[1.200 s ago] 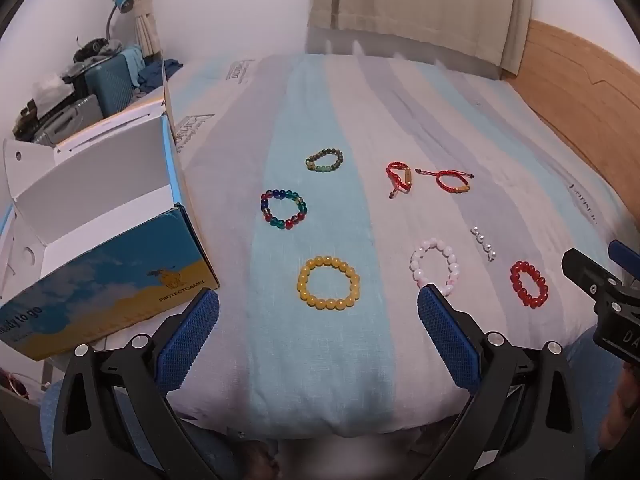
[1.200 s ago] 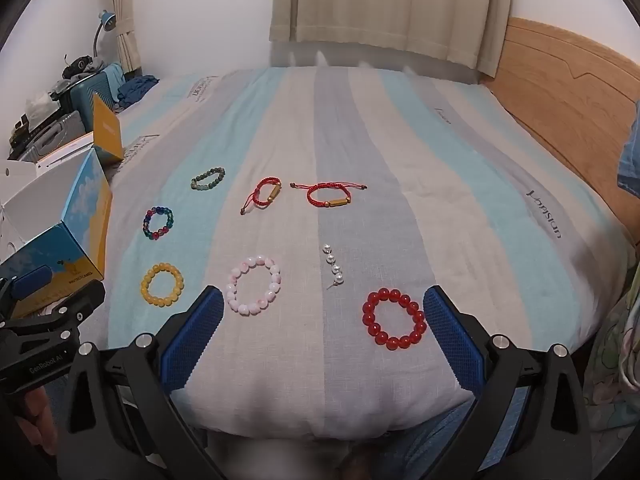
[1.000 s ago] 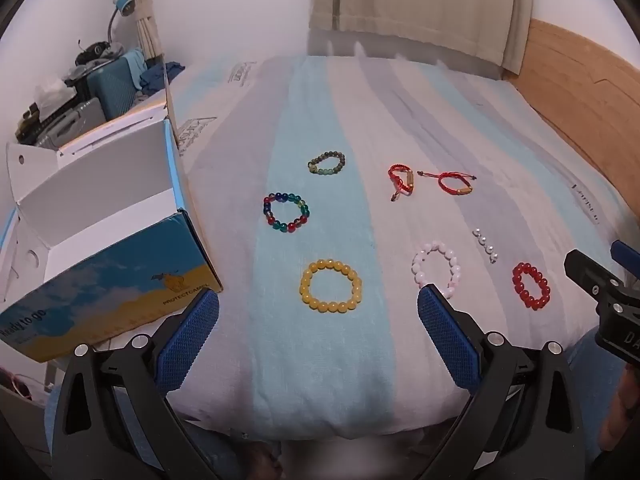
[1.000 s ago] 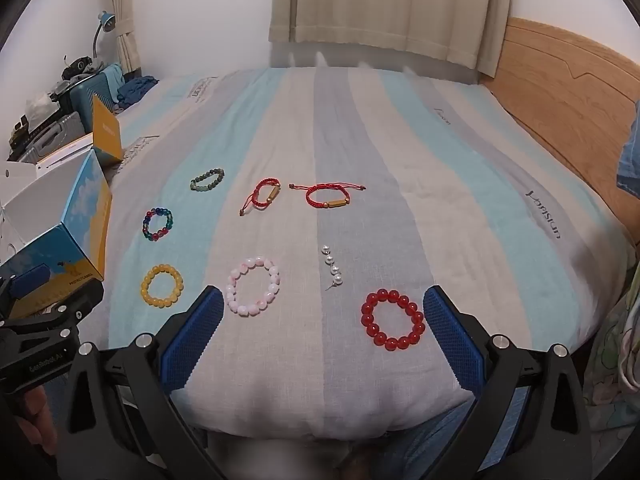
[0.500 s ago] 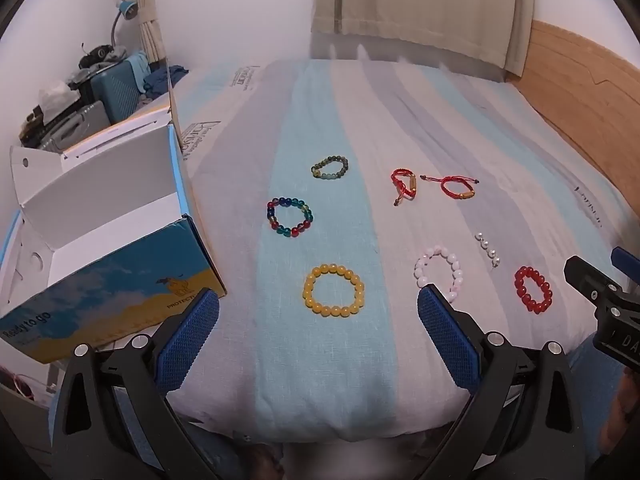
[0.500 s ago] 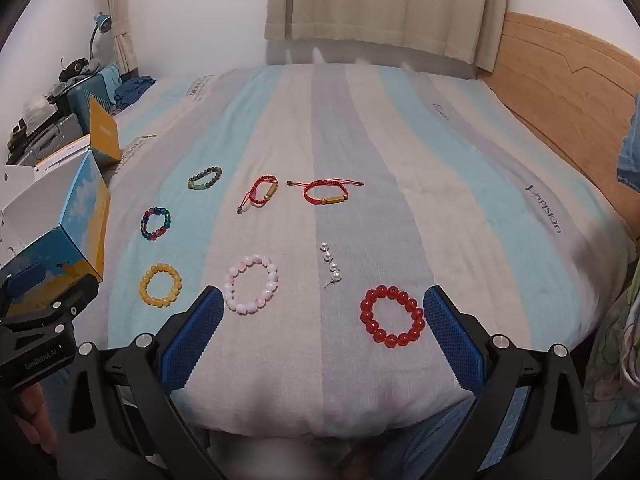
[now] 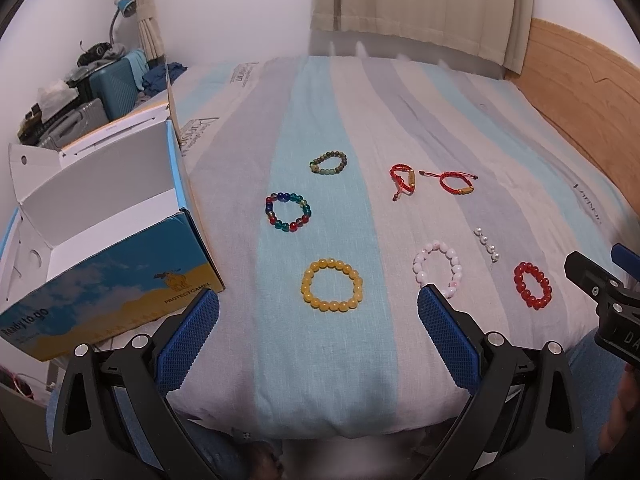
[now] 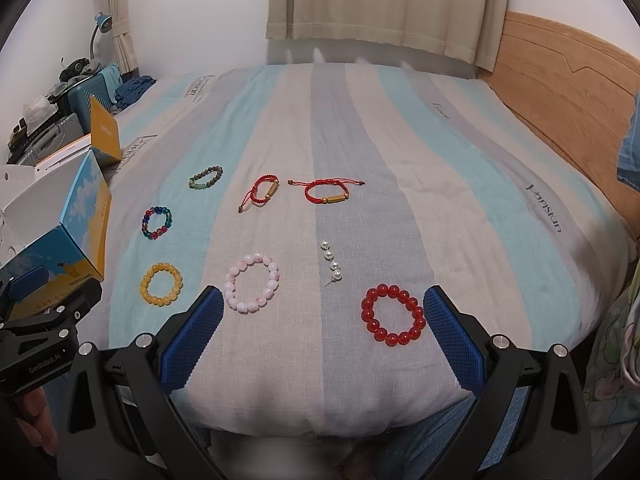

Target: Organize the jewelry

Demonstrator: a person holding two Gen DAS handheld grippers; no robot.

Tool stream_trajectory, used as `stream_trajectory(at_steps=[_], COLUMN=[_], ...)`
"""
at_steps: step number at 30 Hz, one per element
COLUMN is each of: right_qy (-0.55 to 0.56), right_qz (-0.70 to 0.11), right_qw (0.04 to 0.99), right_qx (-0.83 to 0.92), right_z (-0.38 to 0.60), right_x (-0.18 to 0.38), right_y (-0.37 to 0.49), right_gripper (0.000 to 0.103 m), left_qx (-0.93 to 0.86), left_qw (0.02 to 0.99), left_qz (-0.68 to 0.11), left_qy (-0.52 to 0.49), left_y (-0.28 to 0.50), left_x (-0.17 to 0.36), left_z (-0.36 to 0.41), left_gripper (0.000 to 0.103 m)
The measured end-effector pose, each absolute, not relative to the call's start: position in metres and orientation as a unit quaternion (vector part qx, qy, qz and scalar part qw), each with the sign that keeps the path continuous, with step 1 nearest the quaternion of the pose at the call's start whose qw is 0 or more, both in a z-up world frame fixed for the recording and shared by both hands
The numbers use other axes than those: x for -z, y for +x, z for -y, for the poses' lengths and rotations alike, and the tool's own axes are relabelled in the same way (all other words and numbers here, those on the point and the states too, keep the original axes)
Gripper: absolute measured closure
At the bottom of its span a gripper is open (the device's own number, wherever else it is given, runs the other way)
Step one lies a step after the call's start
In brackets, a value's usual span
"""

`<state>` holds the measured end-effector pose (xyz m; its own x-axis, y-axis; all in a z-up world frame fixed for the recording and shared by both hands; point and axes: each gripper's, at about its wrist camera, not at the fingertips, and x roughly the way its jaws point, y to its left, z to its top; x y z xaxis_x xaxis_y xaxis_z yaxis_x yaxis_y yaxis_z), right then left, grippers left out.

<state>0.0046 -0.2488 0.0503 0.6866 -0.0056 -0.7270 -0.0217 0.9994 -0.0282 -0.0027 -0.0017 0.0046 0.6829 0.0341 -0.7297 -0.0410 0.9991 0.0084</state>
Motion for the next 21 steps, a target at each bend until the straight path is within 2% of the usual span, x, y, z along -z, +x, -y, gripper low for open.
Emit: stream_trajectory(at_steps=[21], right_qy=[-0.017], right_qz=[-0.398], right_qw=[0.917], right_qx=[-0.004], right_z=[0.2494], right_x=[-0.0510], right_y=[0.0036], right_gripper=[0.007], left_qx=[-0.015], left_qw=[0.917], left_qz=[-0.399], left_qy=[-0.008], left_y=[-0.0021], left_x=[-0.0066], left_z=[0.0055], left_gripper=[0.006])
